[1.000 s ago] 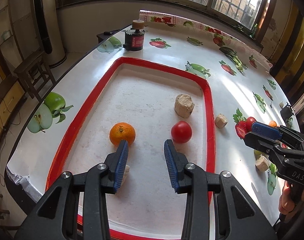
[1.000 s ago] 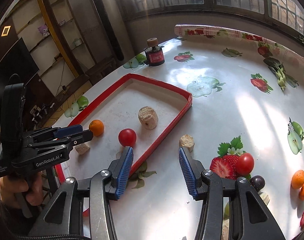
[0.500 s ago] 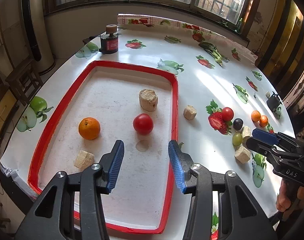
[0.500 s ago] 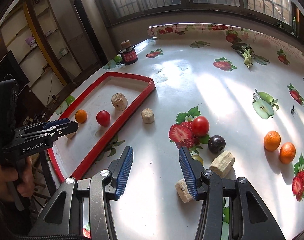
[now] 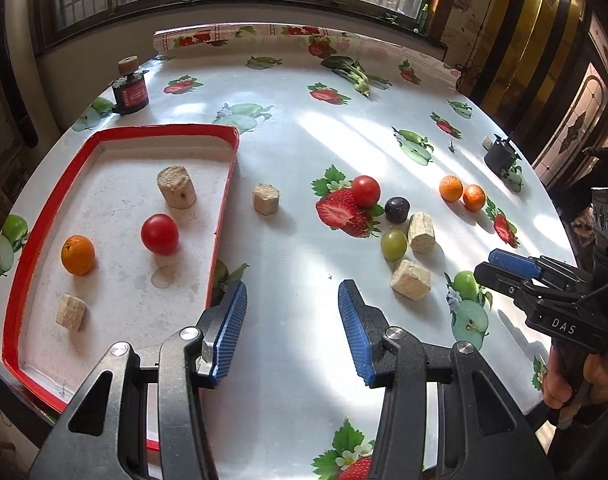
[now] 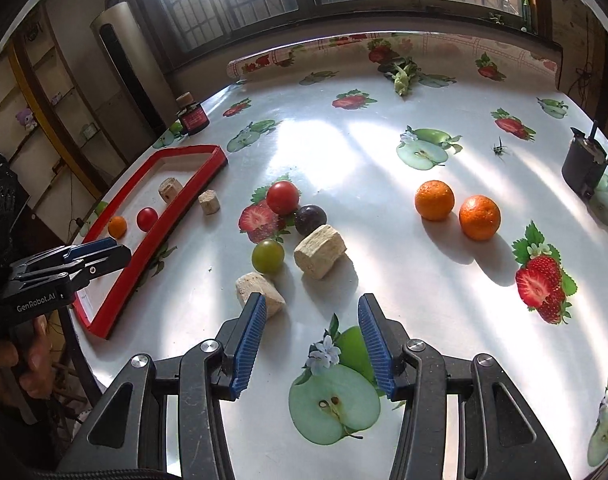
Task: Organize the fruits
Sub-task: 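Move both open tools back toward the remaining items on the table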
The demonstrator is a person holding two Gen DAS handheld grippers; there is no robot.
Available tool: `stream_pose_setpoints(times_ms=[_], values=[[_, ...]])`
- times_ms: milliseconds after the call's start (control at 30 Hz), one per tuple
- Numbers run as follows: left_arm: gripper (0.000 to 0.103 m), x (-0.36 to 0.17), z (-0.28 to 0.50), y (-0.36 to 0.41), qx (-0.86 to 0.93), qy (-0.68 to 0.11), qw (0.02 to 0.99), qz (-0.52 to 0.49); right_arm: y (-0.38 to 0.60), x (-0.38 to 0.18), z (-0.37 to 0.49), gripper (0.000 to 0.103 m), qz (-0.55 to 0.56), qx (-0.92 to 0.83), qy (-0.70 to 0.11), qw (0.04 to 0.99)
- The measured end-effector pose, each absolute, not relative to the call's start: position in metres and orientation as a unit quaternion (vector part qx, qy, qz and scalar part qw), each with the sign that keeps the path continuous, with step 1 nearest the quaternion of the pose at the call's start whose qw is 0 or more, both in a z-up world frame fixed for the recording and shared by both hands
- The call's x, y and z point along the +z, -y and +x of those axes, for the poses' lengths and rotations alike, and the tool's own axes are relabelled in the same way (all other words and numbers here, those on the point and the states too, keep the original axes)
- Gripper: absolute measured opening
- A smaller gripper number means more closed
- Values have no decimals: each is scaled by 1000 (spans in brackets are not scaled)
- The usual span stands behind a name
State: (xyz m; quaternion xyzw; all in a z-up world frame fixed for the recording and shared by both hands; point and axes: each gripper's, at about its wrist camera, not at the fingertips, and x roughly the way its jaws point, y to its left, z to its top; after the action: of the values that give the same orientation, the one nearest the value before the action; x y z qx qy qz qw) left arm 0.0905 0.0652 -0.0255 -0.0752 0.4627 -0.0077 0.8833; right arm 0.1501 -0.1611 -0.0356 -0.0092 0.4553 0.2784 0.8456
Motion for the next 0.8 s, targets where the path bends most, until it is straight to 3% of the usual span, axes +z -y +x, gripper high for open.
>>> stream_pose_setpoints(times_ms=[800], values=[[45,-61,126,21,-95,-515,850,-50,255,-57,195,50,43,172,-460,870]])
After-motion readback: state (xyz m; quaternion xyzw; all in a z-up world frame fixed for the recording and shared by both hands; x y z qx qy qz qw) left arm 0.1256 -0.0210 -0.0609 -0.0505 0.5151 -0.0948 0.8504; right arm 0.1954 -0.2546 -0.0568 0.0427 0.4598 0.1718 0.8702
